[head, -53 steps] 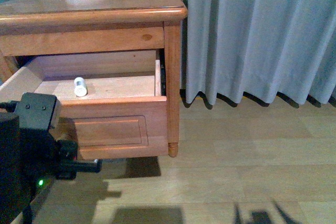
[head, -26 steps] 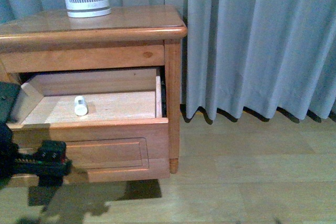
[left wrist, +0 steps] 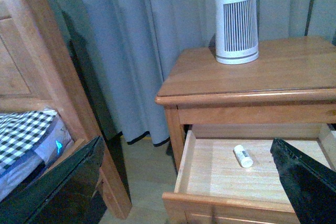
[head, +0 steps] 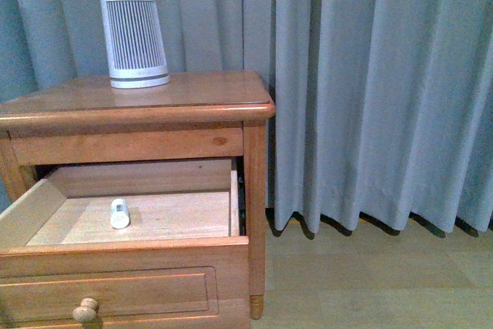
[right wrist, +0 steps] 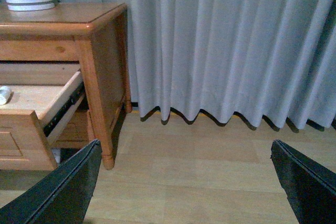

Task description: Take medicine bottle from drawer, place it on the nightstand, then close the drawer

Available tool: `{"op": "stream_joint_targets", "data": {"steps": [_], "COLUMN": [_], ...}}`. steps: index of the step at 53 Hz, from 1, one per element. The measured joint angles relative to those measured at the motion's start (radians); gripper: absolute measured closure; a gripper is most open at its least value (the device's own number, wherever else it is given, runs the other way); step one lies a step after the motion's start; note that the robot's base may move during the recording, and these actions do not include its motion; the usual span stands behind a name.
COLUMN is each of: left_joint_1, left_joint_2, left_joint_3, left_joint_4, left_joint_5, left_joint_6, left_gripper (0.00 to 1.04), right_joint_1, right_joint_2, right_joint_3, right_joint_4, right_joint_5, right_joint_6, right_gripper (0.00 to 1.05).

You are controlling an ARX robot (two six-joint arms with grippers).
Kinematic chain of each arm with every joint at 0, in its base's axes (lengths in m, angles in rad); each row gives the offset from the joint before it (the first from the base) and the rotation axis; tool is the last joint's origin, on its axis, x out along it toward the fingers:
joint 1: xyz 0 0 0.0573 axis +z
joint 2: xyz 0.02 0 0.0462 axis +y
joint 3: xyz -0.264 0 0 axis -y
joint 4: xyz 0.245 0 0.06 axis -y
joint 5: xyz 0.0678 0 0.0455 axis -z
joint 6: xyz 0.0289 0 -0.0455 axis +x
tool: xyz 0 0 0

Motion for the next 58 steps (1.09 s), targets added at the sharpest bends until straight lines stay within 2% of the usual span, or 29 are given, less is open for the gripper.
{"op": "stream_joint_targets", "data": {"steps": [4, 6, 8, 14, 19, 22, 27, 33, 58], "left_joint_1": [-0.080, -0.095, -0.057, 0.059, 0.129, 0.208, 0.282, 0.289, 0.291], "left_joint_2": [-0.095, -0.132, -0.179, -0.296, -0.367, -0.385, -0.402, -0.417, -0.476], "left_joint_3": [-0.047, -0.076, -0.122, -0.296, -0.414, -0.437, -0.444, -0.459, -0.525], "left_joint_4": [-0.072, -0.087, -0.099, -0.051, -0.035, -0.035, -0.034, -0.030, -0.023], "left_joint_5": [-0.082, -0.065, 0.050, 0.281, 0.342, 0.458, 0.489, 0.500, 0.503], "left_joint_6": [-0.016, -0.034, -0.085, -0.161, -0.181, -0.187, -0.192, -0.195, -0.196], "left_gripper": [0.07, 0.09, 0.17, 0.38, 0.56, 0.66, 0.82, 1.02, 1.02], "right_joint_1": [0.000, 0.000, 0.000, 0.000, 0.000, 0.000, 0.000, 0.000, 0.000], "right_joint_2": [0.000, 0.000, 0.000, 0.000, 0.000, 0.000, 0.000, 0.000, 0.000], "right_joint_3": [0.000, 0.000, 0.000, 0.000, 0.000, 0.000, 0.000, 0.000, 0.000], "right_joint_4": [0.000, 0.000, 0.000, 0.000, 0.000, 0.000, 0.000, 0.000, 0.000], "right_joint_5": [0.000, 0.000, 0.000, 0.000, 0.000, 0.000, 0.001, 0.000, 0.000], "right_joint_6": [0.000, 0.000, 0.000, 0.000, 0.000, 0.000, 0.000, 0.000, 0.000], "right_gripper": [0.07, 0.07, 0.07, 0.07, 0.07, 0.07, 0.07, 0.07, 0.07]}}
